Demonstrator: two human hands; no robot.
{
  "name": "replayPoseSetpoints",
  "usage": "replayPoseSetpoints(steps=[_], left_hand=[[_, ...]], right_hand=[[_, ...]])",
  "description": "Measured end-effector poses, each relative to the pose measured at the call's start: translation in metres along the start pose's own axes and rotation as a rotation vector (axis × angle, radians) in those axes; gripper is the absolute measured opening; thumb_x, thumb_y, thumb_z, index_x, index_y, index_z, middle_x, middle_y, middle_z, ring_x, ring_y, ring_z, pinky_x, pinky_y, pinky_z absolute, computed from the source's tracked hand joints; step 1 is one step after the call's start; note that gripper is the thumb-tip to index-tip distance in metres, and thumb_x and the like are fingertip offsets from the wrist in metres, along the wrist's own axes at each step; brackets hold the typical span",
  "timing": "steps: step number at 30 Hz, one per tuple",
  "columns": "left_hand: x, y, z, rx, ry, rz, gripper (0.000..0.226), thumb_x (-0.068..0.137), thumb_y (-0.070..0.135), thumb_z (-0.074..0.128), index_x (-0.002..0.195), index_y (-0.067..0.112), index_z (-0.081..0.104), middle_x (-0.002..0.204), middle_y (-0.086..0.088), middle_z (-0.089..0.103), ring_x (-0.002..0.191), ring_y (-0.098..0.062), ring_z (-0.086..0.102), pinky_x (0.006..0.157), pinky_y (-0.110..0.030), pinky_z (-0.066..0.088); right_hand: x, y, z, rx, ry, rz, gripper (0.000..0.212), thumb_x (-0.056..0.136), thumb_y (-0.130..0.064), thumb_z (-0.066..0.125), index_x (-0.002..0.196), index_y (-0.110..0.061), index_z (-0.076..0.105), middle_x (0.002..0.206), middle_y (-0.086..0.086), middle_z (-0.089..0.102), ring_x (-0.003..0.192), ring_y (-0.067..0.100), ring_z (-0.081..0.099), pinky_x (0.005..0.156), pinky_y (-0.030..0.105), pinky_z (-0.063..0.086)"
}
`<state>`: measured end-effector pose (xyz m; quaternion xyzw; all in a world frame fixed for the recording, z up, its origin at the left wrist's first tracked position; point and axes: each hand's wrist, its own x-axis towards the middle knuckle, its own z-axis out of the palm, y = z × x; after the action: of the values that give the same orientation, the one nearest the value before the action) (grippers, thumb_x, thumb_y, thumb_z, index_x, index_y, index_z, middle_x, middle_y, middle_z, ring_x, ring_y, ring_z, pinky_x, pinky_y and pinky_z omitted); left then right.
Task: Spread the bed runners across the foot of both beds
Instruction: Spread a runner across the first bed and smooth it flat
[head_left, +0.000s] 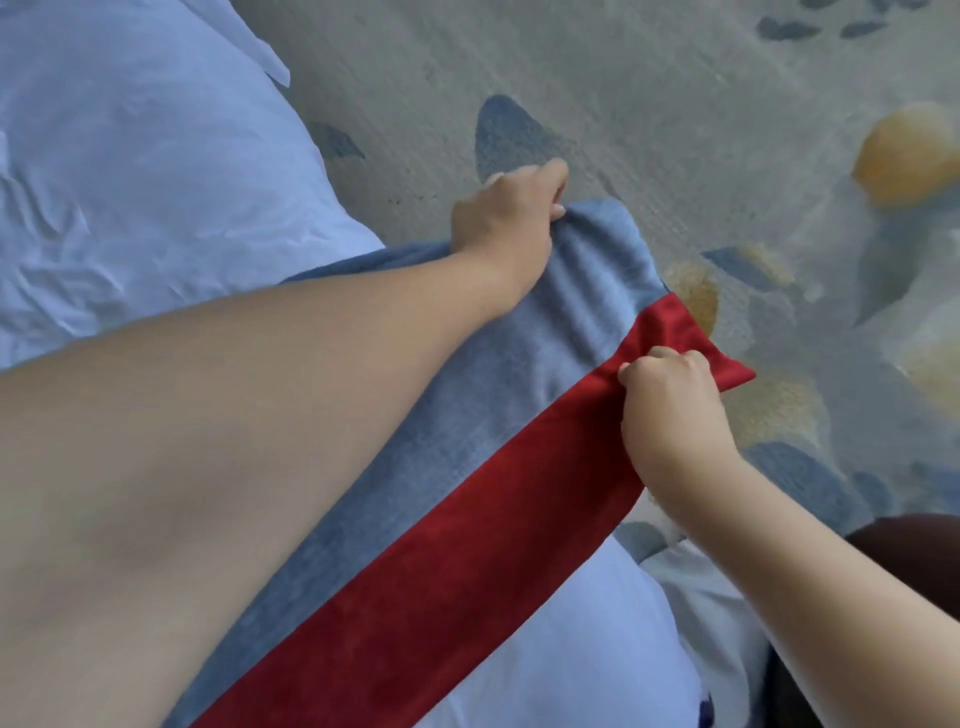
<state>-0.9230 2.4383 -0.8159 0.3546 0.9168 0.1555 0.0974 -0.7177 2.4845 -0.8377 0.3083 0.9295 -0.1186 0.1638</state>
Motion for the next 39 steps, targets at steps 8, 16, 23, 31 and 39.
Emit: replayPoseSetpoints(steps=[8, 16, 23, 31, 39], left_hand=[[-0.025, -0.031, 0.055, 0.312, -0.536, -0.046, 0.035, 0.1, 0.043, 0.054, 0.126, 0.02, 0.059, 0.134, -0.011, 0.058, 0.127, -0.035, 0.055, 0.103, -0.047, 0.043], [-0.099, -0.117, 0.024, 0.516, -0.506, 0.089, 0.048, 0.104, 0.048, 0.031, 0.141, 0.028, 0.053, 0.149, -0.004, 0.05, 0.143, -0.024, 0.038, 0.123, -0.045, 0.011], [-0.139, -0.15, -0.015, 0.466, -0.419, 0.065, 0.07, 0.093, 0.065, 0.015, 0.147, 0.036, 0.048, 0.161, -0.004, 0.038, 0.152, -0.029, 0.026, 0.123, -0.047, 0.019], [-0.193, -0.188, -0.029, 0.278, -0.259, -0.287, 0.061, 0.104, 0.057, 0.024, 0.158, 0.047, -0.003, 0.171, 0.004, -0.008, 0.157, -0.031, -0.005, 0.126, -0.044, 0.007], [-0.262, -0.302, -0.081, 0.18, -0.279, -0.664, 0.059, 0.102, 0.064, 0.011, 0.156, 0.051, -0.007, 0.169, 0.015, -0.014, 0.156, -0.035, -0.006, 0.12, -0.056, 0.02]], right_hand=[[-0.009, -0.019, 0.01, -0.092, -0.227, 0.031, 0.027, 0.084, -0.006, 0.05, 0.102, -0.02, 0.064, 0.105, 0.005, 0.057, 0.111, 0.032, 0.046, 0.101, 0.047, 0.032], [-0.037, -0.071, 0.061, 0.032, -0.182, -0.144, 0.037, 0.088, -0.017, 0.04, 0.121, -0.03, 0.054, 0.107, -0.001, 0.066, 0.105, 0.028, 0.055, 0.099, 0.05, 0.023], [-0.032, -0.129, 0.06, 0.075, 0.074, -0.275, 0.053, 0.095, -0.034, 0.038, 0.143, -0.015, 0.053, 0.108, 0.003, 0.072, 0.094, 0.033, 0.069, 0.094, 0.052, 0.047], [-0.004, -0.22, 0.032, 0.132, 0.089, -0.552, 0.056, 0.082, -0.015, 0.052, 0.137, -0.025, 0.058, 0.127, 0.004, 0.062, 0.099, 0.034, 0.062, 0.083, 0.043, 0.049], [0.039, -0.34, 0.006, -0.028, -0.002, -0.474, 0.063, 0.099, -0.023, 0.047, 0.155, -0.029, 0.019, 0.082, 0.005, 0.057, 0.065, 0.025, 0.049, 0.047, 0.032, 0.028]])
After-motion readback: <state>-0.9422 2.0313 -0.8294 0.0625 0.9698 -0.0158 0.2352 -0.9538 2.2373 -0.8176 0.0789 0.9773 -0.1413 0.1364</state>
